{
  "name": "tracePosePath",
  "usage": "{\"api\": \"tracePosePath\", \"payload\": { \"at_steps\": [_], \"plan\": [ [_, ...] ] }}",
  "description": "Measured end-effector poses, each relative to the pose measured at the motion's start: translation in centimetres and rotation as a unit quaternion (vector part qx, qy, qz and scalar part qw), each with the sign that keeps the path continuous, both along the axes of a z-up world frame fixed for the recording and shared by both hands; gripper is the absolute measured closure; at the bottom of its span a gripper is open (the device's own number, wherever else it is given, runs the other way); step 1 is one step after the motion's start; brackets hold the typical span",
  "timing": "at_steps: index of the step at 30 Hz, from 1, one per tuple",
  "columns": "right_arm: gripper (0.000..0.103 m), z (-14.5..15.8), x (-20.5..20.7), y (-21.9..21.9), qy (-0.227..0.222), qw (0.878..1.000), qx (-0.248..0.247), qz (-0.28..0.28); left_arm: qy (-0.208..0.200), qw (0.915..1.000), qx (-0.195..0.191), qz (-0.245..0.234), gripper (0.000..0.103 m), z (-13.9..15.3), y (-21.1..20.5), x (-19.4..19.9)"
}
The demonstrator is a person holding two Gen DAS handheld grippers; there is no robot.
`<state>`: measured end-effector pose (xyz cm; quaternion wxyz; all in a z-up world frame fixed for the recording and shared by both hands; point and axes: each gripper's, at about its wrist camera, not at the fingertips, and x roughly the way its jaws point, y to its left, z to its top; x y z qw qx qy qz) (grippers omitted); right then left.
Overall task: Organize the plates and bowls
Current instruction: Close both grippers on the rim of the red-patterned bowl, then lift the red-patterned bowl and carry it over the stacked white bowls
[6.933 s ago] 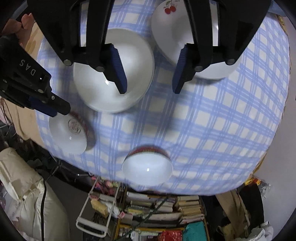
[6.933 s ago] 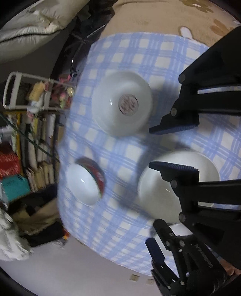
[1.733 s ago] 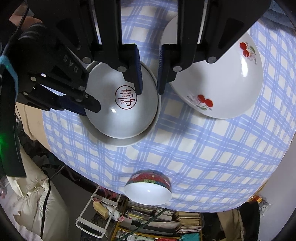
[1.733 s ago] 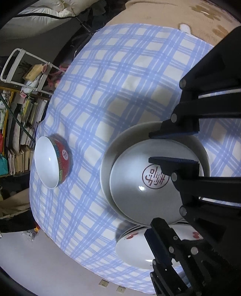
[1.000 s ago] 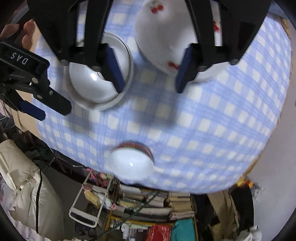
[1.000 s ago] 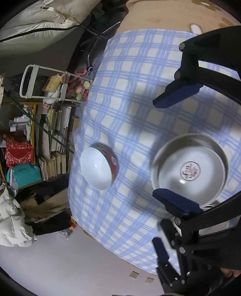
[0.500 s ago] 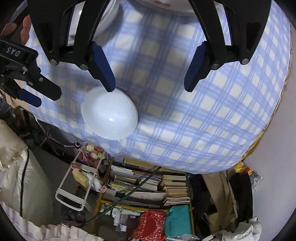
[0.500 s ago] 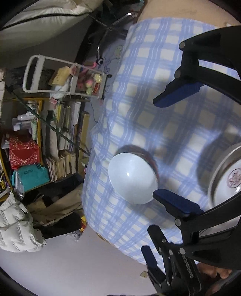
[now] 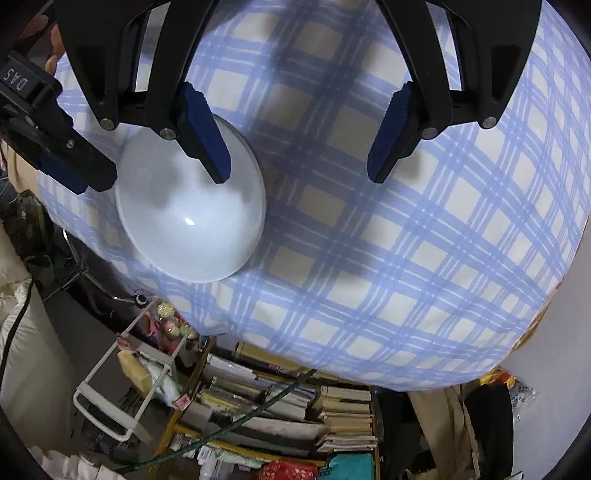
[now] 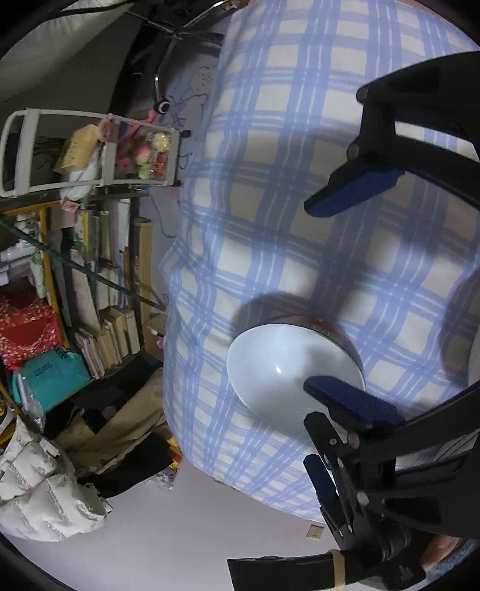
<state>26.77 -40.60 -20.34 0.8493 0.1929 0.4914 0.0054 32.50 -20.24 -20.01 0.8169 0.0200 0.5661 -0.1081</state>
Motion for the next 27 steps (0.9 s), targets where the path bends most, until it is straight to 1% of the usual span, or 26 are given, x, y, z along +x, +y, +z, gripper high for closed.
{"api": "tracePosePath", "payload": {
  "at_steps": [1,2,4,5,6,7,8,9,10,11,12,13,15,19,21,27],
  "plan": [
    [0.026,-0.2,0.3,0.2,0.006,1.000,0.000,0.004,0.007,1.0000,0.001,0.001,0.028,-0.4,-0.1,0.3],
    [0.028,-0.5,0.5,0.4,0.014,1.000,0.000,0.010,0.010,0.9999,-0.001,0.005,0.029,-0.6,0.0,0.5],
    [0.038,-1.0,1.2,0.9,0.028,0.999,-0.001,0.022,0.009,0.9999,-0.001,0.010,0.041,-0.9,0.0,0.8],
    [0.040,-1.2,1.5,1.2,0.033,0.999,-0.001,0.027,0.012,0.9999,-0.003,0.010,0.044,-1.1,-0.1,1.1],
    [0.047,-1.5,1.8,1.4,0.039,0.999,0.000,0.031,0.014,0.9999,-0.005,0.009,0.052,-1.2,-0.1,1.2],
    [0.057,-1.8,2.0,1.6,0.045,0.998,-0.001,0.034,0.015,0.9999,-0.005,0.005,0.056,-1.3,-0.3,1.4],
    [0.061,-2.0,2.3,1.9,0.051,0.998,-0.001,0.038,0.017,0.9999,-0.002,0.001,0.058,-1.4,-0.5,1.5],
    [0.068,-2.3,2.6,2.1,0.057,0.998,0.001,0.041,0.019,0.9998,0.000,-0.004,0.063,-1.5,-0.8,1.7],
    [0.071,-2.5,2.9,2.3,0.061,0.997,0.001,0.042,0.022,0.9996,-0.001,-0.016,0.072,-1.5,-1.3,1.8],
    [0.072,-2.8,3.2,2.6,0.068,0.997,0.000,0.041,0.024,0.9995,-0.002,-0.022,0.076,-1.5,-1.6,1.9],
    [0.076,-2.9,3.4,2.7,0.071,0.997,0.001,0.042,0.027,0.9993,-0.001,-0.027,0.081,-1.6,-1.9,2.0],
    [0.084,-2.9,3.5,2.8,0.073,0.996,0.005,0.041,0.030,0.9990,0.000,-0.035,0.087,-1.6,-2.3,2.2],
    [0.085,-2.8,3.5,2.9,0.075,0.997,0.007,0.033,0.034,0.9984,0.006,-0.046,0.091,-1.6,-2.8,2.3],
    [0.088,-2.3,3.0,3.2,0.081,0.996,-0.006,0.023,0.029,0.9980,0.012,-0.055,0.091,-0.8,-3.2,1.8],
    [0.091,-2.1,2.6,3.2,0.083,0.996,-0.007,0.031,0.026,0.9976,0.013,-0.063,0.091,-0.4,-3.2,1.2],
    [0.092,-0.7,0.8,3.4,0.068,0.997,-0.017,0.030,0.008,0.9971,0.004,-0.075,0.091,1.7,-3.1,-0.9]
  ]
}}
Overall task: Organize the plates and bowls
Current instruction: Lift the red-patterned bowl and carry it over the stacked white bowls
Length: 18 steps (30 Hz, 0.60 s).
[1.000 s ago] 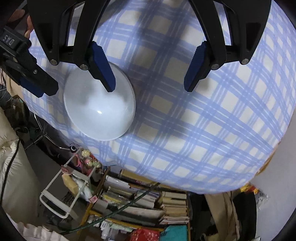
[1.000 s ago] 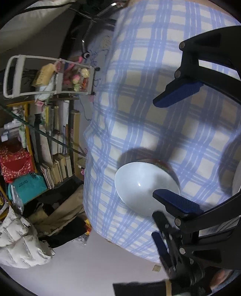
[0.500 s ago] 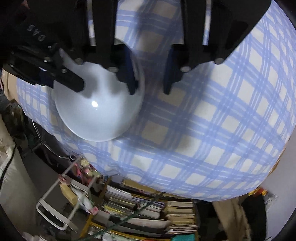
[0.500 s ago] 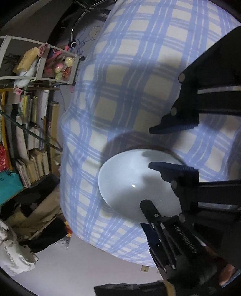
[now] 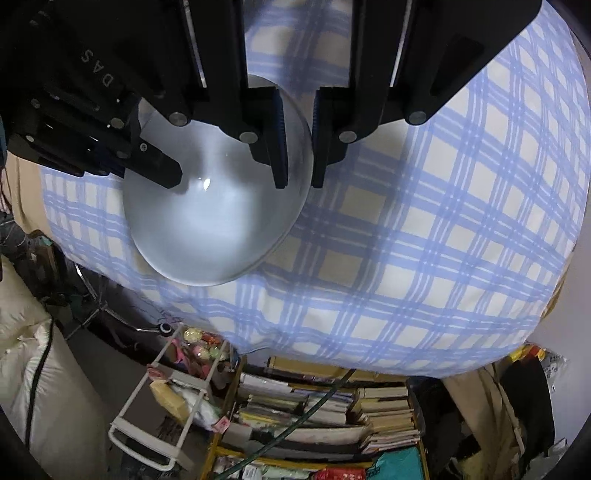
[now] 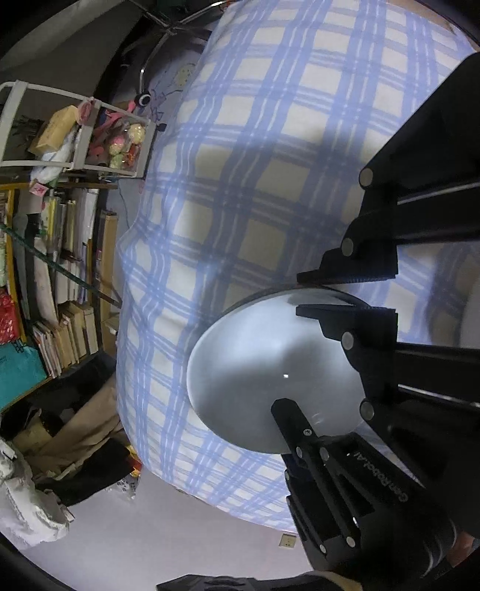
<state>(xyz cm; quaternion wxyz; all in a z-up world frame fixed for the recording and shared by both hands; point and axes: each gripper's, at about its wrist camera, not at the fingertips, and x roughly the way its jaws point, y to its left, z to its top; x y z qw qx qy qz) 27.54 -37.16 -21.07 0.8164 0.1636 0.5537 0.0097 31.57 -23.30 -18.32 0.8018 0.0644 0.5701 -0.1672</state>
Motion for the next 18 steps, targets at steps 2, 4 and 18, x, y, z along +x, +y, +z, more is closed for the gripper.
{"api": "tracePosePath", "payload": {
  "at_steps": [2,4,18],
  "plan": [
    [0.092,0.7,-0.7,-0.1,-0.007,1.000,0.002,-0.003,-0.001,1.0000,-0.006,-0.002,0.091,0.8,0.3,-0.8],
    [0.092,1.6,-1.5,-0.2,-0.014,1.000,0.007,-0.007,-0.005,0.9999,-0.008,-0.006,0.091,1.8,0.5,-1.8],
    [0.092,6.9,-8.5,1.3,-0.052,0.998,-0.029,0.009,-0.021,0.9985,-0.051,0.000,0.091,6.5,2.0,-8.5]
  ]
}}
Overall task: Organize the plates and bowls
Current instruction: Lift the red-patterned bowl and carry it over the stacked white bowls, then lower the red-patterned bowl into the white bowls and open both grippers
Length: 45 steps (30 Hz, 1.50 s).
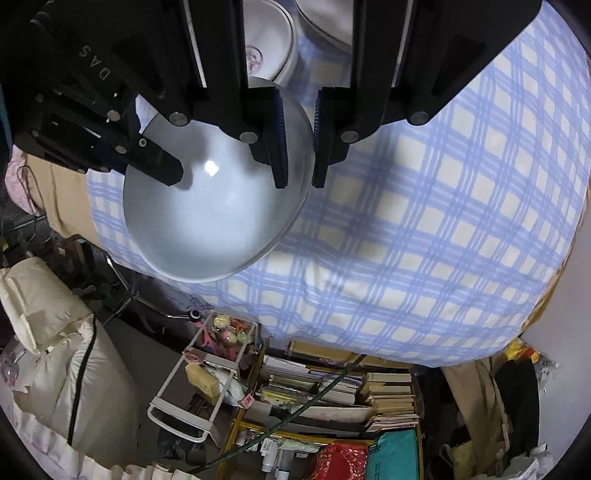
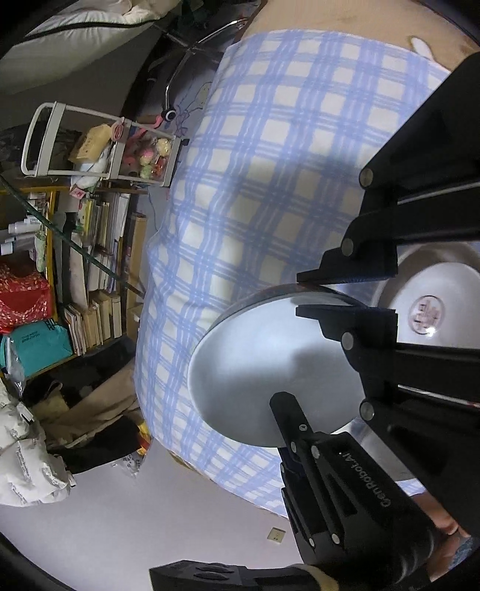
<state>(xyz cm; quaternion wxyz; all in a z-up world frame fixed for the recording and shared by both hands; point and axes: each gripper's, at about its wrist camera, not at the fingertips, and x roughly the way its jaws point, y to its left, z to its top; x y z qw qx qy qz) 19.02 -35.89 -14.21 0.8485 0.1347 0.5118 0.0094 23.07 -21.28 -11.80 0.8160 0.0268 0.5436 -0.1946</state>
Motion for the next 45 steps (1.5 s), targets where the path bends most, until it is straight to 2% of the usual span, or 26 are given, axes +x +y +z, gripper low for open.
{"api": "tracePosePath", "payload": {
  "at_steps": [4,11,15,19,22,30,39,45],
  "plan": [
    [0.091,0.6,-2.1,0.5,-0.003,1.000,-0.003,0.001,-0.011,0.9999,0.005,-0.006,0.091,1.1,0.1,-2.1],
    [0.091,0.7,-5.4,1.3,0.001,1.000,-0.004,-0.004,-0.008,0.9998,0.017,-0.010,0.091,1.6,0.5,-5.4],
    [0.091,0.5,-7.2,1.9,0.002,1.000,-0.014,-0.008,0.004,0.9999,0.014,-0.005,0.091,1.0,0.9,-6.8],
    [0.091,-0.5,-8.3,3.4,0.011,0.998,-0.063,0.002,0.018,0.9996,0.020,0.002,0.091,-0.5,1.1,-8.1],
    [0.091,-1.4,-9.1,3.4,0.020,0.998,-0.061,0.002,0.026,0.9994,0.022,0.005,0.091,-1.3,1.2,-8.7],
    [0.091,-2.6,-9.4,2.7,0.031,0.999,-0.039,-0.010,0.057,0.9980,-0.003,0.026,0.091,-2.9,1.8,-8.9],
    [0.091,-3.5,-9.3,2.1,0.046,0.998,-0.021,-0.024,0.068,0.9975,0.002,0.019,0.091,-3.8,1.2,-8.9],
    [0.091,-4.0,-9.1,2.1,0.057,0.998,-0.030,-0.025,0.088,0.9960,-0.008,0.015,0.091,-5.1,1.6,-9.0]
  ]
}}
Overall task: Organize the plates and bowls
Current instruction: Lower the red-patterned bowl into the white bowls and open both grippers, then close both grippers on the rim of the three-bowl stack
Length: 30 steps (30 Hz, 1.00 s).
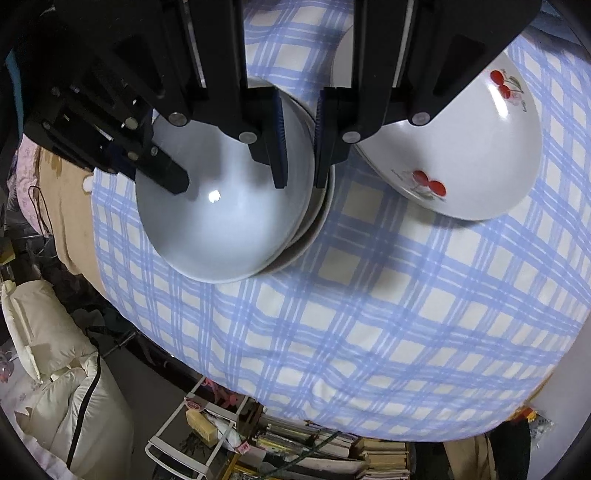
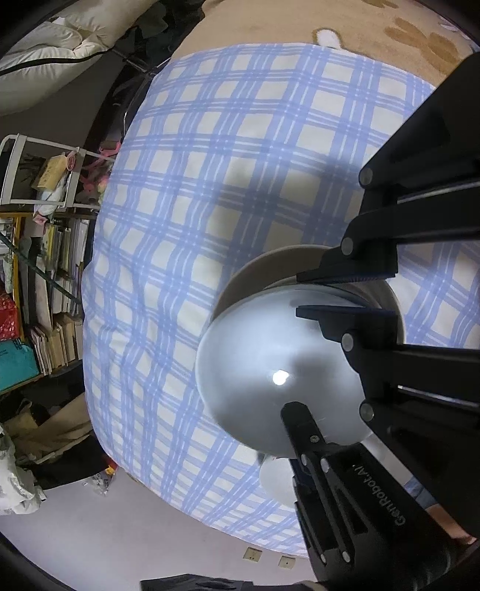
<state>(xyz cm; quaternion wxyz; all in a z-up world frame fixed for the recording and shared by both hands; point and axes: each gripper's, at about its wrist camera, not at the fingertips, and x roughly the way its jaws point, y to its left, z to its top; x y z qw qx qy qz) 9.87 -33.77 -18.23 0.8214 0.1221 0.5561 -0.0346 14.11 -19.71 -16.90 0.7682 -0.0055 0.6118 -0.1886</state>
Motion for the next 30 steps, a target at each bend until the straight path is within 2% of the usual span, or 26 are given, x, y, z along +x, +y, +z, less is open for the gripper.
{"api": "tracePosePath", "payload": {
  "at_steps": [4,8,14,17,22,27,30],
  "plan": [
    [0.091,0.0,0.0,-0.2,0.001,1.000,-0.013,-0.009,-0.007,1.0000,-0.004,0.000,0.090,0.3,0.2,-0.3],
    [0.091,0.6,-0.2,-0.2,-0.014,1.000,-0.022,-0.013,-0.042,0.9988,0.024,-0.005,0.088,1.5,0.3,-0.7],
    [0.088,1.1,-0.4,-0.4,-0.022,0.999,-0.018,-0.016,-0.060,0.9974,0.040,0.000,0.081,3.0,1.1,-0.4],
    [0.076,1.4,-0.6,-0.9,-0.025,0.999,-0.012,-0.029,-0.059,0.9972,0.045,0.012,0.074,2.9,1.9,0.1],
    [0.046,1.9,-1.0,-1.9,-0.036,0.998,-0.003,-0.049,-0.047,0.9971,0.057,0.020,0.069,1.8,3.2,0.8],
    [0.035,1.1,-0.9,-3.2,-0.020,0.997,0.007,-0.076,-0.035,0.9981,0.049,0.016,0.067,1.0,3.6,0.9],
    [0.033,0.5,-0.8,-4.0,-0.006,0.996,0.011,-0.090,-0.028,0.9991,0.028,0.014,0.063,0.8,3.6,0.9]
  ]
}}
